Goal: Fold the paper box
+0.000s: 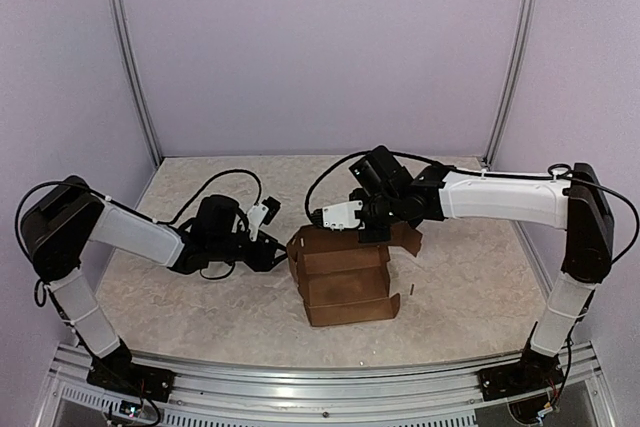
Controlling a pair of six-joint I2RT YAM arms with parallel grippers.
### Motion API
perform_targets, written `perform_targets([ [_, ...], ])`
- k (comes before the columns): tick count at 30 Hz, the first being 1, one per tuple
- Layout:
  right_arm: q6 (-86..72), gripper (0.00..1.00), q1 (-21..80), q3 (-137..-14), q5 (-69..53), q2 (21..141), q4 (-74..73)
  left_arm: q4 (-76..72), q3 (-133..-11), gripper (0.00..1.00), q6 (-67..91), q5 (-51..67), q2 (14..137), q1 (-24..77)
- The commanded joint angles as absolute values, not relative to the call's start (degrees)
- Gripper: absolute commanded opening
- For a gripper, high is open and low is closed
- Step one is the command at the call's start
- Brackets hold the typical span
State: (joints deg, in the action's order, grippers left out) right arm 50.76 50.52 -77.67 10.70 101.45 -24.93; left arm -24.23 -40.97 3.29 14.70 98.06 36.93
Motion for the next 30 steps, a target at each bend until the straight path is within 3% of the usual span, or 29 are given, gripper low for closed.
perform_targets([
  [1, 50.8, 0.00, 51.0, -76.6, 13.1, 101.1, -21.7, -26.6, -41.2, 0.56, 1.2, 17.3, 99.1, 37.4],
  [10, 53.1, 0.00, 50.8, -77.8, 12.4, 103.4, -20.9, -31.2, -38.6, 0.58, -3.3, 22.1, 97.8, 36.6],
  [24, 52.2, 0.00, 49.1, -83.4, 8.7, 105.9, -25.6, -26.7, -42.0, 0.59, -9.1, 32.8, 100.8, 36.6],
  [30, 51.2, 0.00, 49.1, -84.6, 7.4, 106.3, -27.2, -28.9, -43.2, 0.57, -9.0, 30.6, 103.7, 37.2],
])
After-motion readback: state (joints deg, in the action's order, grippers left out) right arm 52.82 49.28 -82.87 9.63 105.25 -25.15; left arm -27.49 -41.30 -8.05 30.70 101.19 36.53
